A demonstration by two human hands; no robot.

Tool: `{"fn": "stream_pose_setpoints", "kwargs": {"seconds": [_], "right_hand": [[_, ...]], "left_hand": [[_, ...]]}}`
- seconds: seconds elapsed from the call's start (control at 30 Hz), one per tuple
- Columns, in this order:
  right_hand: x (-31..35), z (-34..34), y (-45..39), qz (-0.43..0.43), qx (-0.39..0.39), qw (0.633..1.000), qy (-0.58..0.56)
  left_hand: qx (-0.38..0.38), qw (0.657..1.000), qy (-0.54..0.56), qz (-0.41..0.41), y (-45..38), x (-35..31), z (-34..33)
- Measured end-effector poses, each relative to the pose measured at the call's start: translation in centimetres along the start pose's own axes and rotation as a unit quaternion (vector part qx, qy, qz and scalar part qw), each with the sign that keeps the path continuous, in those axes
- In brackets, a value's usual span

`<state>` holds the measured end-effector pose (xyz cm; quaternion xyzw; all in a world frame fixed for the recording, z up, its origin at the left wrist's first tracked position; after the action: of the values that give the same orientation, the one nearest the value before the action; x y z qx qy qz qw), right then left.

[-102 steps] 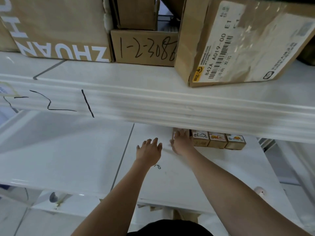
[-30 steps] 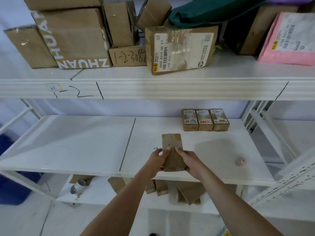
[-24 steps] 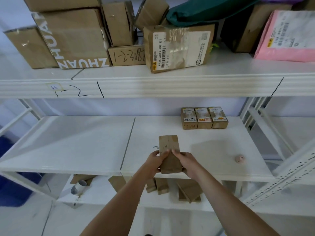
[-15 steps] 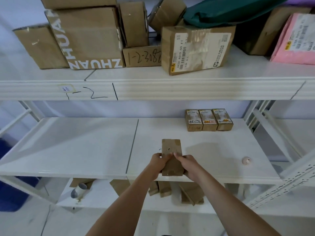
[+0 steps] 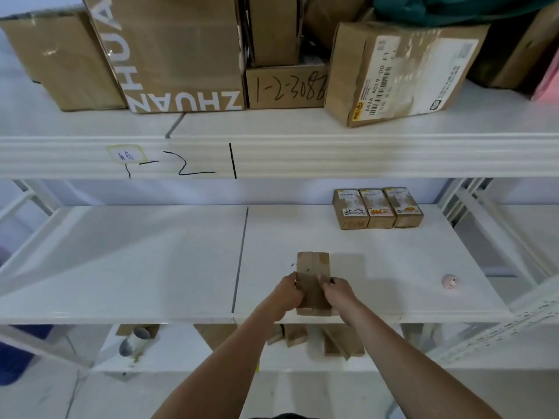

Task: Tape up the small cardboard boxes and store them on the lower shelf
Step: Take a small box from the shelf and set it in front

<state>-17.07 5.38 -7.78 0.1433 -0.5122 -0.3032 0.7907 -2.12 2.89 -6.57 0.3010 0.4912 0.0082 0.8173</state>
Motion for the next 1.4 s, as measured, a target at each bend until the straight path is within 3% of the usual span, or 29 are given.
{"fn": "stream_pose_setpoints", "kwargs": {"seconds": [0.17,0.4,0.9,1.0,1.13,1.27,1.4], "right_hand": [[0.3,0.2,0.0,0.017,-0.024,1.000,-0.010],[0.2,0.7,0.3,0.058,0.008,0.998,-0.002],[0.4,0.7,1.4,0.038,-0.014,0.999,0.026],[1.1,0.7,2.9,0.052,-0.085,0.993,0.057],[2.6,0.2,6.7,0.172,-0.238,0.955,0.043],[2.7,-3.3,8.9,0.206,-0.152,0.966,-0.022],[1.2,-8.6,8.5,0.099,0.009,0.995,-0.026]], "left_hand": [[-0.007,1.000,-0.013,-0.012,-0.4,-0.2,-0.2],[-0.019,0.999,-0.033,-0.010,-0.4,-0.4,-0.6],[-0.051,0.997,-0.050,0.021,0.5,-0.6,-1.5],[-0.131,0.991,-0.012,0.027,1.2,-0.2,-0.3],[-0.294,0.954,0.014,0.055,3.0,1.8,3.1],[-0.336,0.932,0.064,0.117,4.8,5.1,6.0],[-0.306,0.928,0.104,0.188,6.1,9.0,7.9]]}}
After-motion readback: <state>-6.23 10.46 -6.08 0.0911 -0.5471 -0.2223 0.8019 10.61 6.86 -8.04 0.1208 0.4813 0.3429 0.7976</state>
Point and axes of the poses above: each hand's wrist, its own y-axis away from the middle knuckle, its own z-axis out of the back of the hand, x = y × z, the point moved 4 cm from there along -y, towards the middle knuckle, and after that the axes turned 1 degree about y, right-handed, at the moved point
